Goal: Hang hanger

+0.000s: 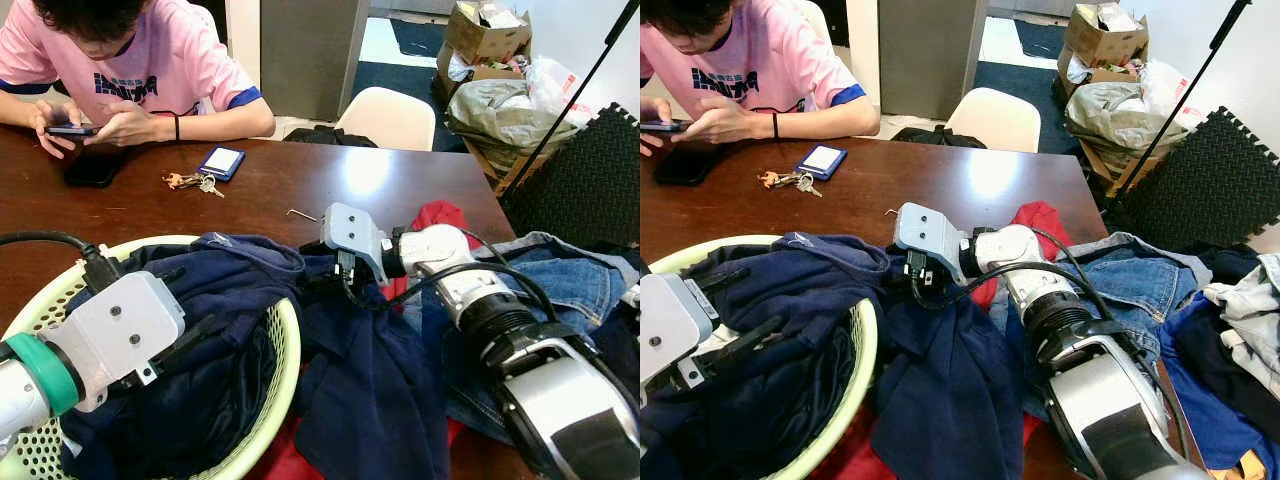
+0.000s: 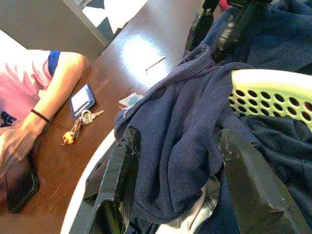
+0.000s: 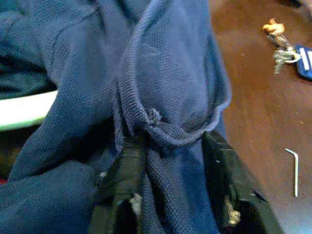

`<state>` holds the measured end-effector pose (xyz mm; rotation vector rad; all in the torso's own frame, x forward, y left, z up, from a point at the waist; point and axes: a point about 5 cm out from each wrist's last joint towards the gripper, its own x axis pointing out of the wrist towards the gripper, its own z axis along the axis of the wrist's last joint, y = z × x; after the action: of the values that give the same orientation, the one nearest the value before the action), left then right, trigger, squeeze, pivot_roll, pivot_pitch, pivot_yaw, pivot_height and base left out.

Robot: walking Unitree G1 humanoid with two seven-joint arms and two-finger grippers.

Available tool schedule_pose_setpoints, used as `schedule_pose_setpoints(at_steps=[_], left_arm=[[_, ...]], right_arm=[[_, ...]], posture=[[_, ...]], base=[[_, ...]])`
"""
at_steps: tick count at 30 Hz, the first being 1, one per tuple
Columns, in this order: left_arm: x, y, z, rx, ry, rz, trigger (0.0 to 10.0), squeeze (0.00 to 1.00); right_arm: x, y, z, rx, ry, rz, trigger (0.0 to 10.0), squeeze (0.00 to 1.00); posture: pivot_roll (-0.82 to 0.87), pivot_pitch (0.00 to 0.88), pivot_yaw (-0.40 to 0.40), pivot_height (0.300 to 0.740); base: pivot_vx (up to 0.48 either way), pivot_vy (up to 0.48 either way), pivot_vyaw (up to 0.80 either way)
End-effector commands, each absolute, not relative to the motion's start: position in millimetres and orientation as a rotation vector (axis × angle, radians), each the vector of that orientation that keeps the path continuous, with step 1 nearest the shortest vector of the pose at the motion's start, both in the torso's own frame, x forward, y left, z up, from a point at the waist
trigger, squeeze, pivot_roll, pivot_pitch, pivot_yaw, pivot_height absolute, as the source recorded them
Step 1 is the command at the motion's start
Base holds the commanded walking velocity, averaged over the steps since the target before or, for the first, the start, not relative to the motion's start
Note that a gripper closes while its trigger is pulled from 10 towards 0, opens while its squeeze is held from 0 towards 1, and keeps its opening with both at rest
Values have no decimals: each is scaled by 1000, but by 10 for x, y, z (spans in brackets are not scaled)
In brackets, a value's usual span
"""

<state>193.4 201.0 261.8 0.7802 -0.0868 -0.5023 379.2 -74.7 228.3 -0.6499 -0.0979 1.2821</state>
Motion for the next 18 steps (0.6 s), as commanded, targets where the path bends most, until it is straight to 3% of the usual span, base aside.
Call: schedule_pose_setpoints(at_steps=[1, 5, 18], left_arm=[[1934, 2006, 2619, 785, -90, -512, 10000, 0], [1945, 1991, 2613, 782, -92, -517, 10000, 0], [1943, 1983, 2597, 775, -92, -516, 10000, 0]], right_arm=[[3814, -760, 2366, -599, -133, 1267, 0, 0], [3821, -799, 2422, -474, -160, 1275, 0, 0], [3766, -767, 2325, -416, -153, 1348, 0, 0]], posture=[[319, 113, -13, 740], [311, 114, -12, 740], [309, 121, -15, 740]], base=[[0, 0, 0], [0, 0, 0], [0, 0, 0]])
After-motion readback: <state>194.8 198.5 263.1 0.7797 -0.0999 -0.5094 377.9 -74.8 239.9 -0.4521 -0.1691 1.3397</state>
